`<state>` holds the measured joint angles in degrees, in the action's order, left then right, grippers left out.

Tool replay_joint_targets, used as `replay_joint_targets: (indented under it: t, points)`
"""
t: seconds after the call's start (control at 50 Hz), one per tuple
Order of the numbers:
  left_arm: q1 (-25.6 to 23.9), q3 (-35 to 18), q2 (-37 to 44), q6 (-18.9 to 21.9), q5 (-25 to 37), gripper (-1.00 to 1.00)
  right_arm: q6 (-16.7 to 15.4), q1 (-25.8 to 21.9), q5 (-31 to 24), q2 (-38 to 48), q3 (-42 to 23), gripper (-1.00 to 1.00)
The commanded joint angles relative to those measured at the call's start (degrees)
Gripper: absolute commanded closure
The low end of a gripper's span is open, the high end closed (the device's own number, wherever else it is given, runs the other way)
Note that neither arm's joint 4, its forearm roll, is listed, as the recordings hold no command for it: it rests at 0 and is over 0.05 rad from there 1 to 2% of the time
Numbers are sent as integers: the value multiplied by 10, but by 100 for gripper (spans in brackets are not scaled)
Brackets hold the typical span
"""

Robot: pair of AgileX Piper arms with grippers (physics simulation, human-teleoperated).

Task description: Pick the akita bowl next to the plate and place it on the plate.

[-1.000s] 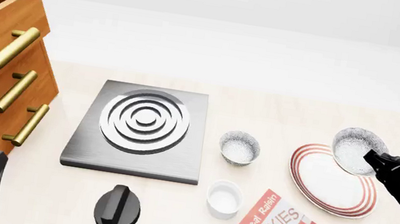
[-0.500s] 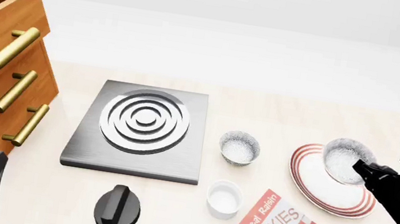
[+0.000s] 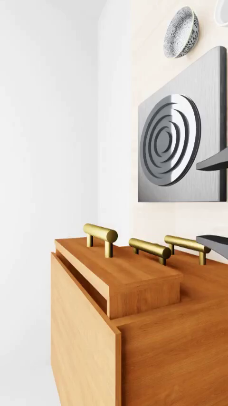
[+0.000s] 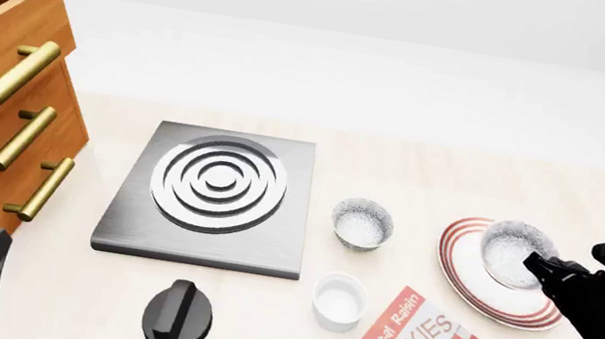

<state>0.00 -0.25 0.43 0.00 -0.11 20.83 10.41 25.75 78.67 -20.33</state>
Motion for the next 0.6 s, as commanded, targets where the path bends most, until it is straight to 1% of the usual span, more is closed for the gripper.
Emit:
replay_joint_targets:
  t: [0.02,0.14,0.6]
  points:
    - [0,0,0,0,0,-100,-2,3,24,28,0,100]
    - [0,0,0,0,0,-100,-4,5,36,50,-3,100]
    - [0,0,0,0,0,-100,-6,7,52,93,-16,100]
